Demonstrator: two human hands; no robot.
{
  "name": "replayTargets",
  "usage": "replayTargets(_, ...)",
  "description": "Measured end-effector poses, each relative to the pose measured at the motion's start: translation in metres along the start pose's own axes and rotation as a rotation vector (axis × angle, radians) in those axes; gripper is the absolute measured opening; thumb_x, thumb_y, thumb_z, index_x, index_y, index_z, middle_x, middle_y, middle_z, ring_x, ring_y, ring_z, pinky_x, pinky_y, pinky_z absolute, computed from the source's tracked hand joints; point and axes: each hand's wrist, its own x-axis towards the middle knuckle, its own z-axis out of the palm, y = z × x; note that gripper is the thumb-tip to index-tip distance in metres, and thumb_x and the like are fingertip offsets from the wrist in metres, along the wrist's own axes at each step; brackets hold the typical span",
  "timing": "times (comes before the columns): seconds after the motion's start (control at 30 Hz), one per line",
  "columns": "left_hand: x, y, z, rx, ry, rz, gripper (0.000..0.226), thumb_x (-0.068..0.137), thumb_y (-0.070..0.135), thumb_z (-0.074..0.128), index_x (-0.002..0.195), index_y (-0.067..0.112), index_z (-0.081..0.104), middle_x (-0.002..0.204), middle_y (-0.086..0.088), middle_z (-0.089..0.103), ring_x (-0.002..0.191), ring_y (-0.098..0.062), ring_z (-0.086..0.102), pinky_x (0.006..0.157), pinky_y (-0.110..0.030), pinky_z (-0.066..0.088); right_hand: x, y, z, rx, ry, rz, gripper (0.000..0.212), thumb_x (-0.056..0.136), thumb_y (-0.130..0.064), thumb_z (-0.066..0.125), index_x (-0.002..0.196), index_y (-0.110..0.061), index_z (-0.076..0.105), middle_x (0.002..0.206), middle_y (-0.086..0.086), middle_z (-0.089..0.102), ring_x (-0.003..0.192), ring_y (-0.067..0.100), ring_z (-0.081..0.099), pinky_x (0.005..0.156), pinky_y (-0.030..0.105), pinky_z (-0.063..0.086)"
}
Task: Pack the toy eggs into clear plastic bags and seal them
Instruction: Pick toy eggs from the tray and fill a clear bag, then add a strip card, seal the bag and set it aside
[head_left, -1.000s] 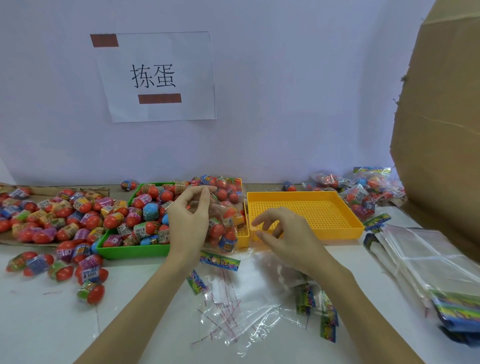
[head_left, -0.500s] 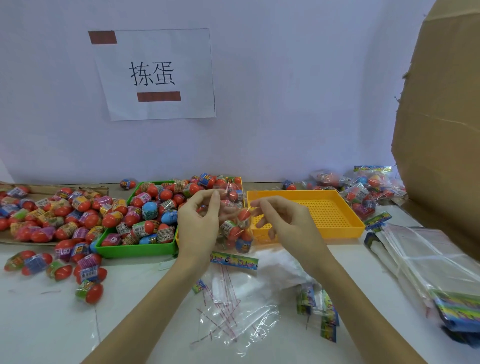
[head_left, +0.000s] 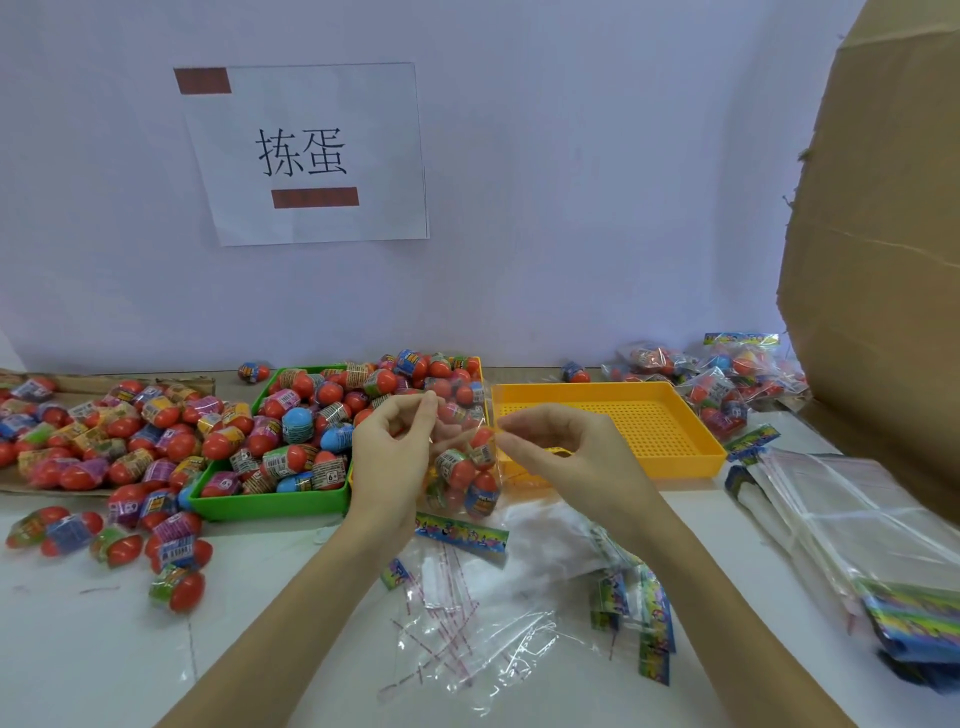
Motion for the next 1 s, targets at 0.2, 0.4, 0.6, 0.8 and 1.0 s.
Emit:
replayTargets(0.2,0.002,-0.002,0.001,-0.017,-0.065,-0.030,0.024,0.104,0.025,0.065,0.107,0.003,0.074,0.081,-0.007,0.072,0.086,-0.022,0.077,0.078,-0.028,0.064,0.001,0.006,0.006,-0.015,0.153,0.014,0.005,0.094,-0.024,0.079,0.091,-0.020,0.081,0.085,-0.007,0.078,0.086,0.011,0.073,0.078,0.031,0.062)
replayTargets(0.4,0.012,0.002,-0.011,0.336,-0.533,-0.025,0.061,0.084,0.062,0.075,0.133,0.028,0.063,0.114,0.003,0.077,0.108,-0.014,0.075,0.103,-0.037,0.059,0.004,0.010,0.002,0.090,0.301,0.129,0.007,0.098,-0.016,0.073,0.094,-0.017,0.080,0.089,-0.001,0.079,0.087,0.013,0.074,0.069,0.022,0.060)
replayTargets(0.6,0.008,-0.005,-0.012,0.584,-0.689,0.149,0.074,0.077,0.046,0.092,0.140,0.037,0.054,0.112,0.020,0.071,0.105,-0.005,0.068,0.095,-0.022,0.056,0.004,0.011,0.002,0.058,0.345,0.156,0.005,0.097,-0.019,0.075,0.094,-0.015,0.077,0.083,-0.001,0.078,0.077,0.012,0.076,0.078,0.038,0.066)
replayTargets(0.8,0.005,-0.012,-0.009,0.688,-0.609,0.197,0.053,0.088,0.030,0.085,0.126,0.048,0.053,0.113,0.013,0.067,0.102,-0.004,0.066,0.090,-0.022,0.057,0.003,0.010,0.004,0.000,0.318,0.124,0.009,0.095,-0.018,0.076,0.086,-0.017,0.077,0.081,-0.001,0.077,0.080,0.017,0.076,0.083,0.048,0.064)
replayTargets(1.0,0.004,-0.012,-0.007,0.651,-0.614,0.195,0.049,0.086,0.017,0.078,0.125,0.035,0.054,0.108,0.006,0.068,0.101,-0.006,0.068,0.087,-0.026,0.059,0.003,0.008,0.009,-0.001,0.261,0.104,0.008,0.096,-0.021,0.074,0.088,-0.018,0.076,0.082,-0.001,0.077,0.086,0.018,0.074,0.086,0.050,0.062)
